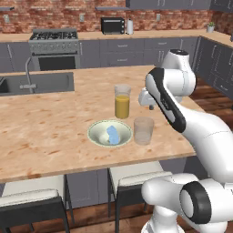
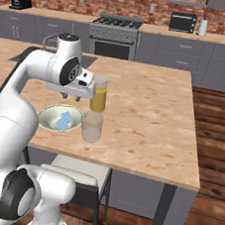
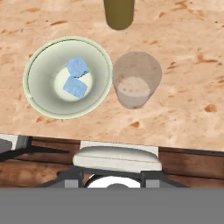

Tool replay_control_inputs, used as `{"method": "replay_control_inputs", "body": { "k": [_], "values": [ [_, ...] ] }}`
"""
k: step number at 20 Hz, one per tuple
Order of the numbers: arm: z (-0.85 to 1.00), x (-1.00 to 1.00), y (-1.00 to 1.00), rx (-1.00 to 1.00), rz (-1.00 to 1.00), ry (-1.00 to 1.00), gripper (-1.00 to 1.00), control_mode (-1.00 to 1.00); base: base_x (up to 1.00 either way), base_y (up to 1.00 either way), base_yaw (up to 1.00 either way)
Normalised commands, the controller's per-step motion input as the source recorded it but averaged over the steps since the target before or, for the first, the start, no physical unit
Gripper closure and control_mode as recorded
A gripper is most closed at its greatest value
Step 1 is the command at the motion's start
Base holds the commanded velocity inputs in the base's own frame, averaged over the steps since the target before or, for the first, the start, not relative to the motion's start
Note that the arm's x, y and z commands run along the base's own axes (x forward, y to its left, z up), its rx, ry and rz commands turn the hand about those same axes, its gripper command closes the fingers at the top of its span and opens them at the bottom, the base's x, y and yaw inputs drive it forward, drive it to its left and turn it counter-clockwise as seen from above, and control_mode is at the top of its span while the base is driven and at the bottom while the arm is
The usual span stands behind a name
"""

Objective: There are two ice cubes in the ice bowl. Place both ice cubes in the glass cup.

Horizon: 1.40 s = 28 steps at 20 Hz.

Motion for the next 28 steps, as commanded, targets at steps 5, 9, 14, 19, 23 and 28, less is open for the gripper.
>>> {"method": "replay_control_inputs", "body": {
  "k": [5, 9, 14, 19, 23, 28],
  "values": [
    [-0.01, -0.15, 0.07, 0.00, 0.00, -0.05, -1.00, -1.00, 0.00, 0.00, 0.00],
    [-0.28, -0.10, 0.85, -0.02, -0.01, 0.00, -1.00, -1.00, 0.00, 0.00, 0.00],
    [-0.34, 0.01, 0.79, 0.02, -0.05, 0.00, -1.00, -1.00, 0.00, 0.00, 0.00],
    [-0.29, 0.11, 0.22, 0.01, -0.08, 0.01, -1.00, -1.00, 0.00, 0.00, 0.00],
    [-0.29, 0.33, 0.06, 0.00, -0.17, 0.04, -1.00, -1.00, 0.00, 0.00, 0.00],
    [-0.30, 0.46, 0.00, 0.01, -0.17, 0.04, -1.00, -1.00, 0.00, 0.00, 0.00]
  ]
}}
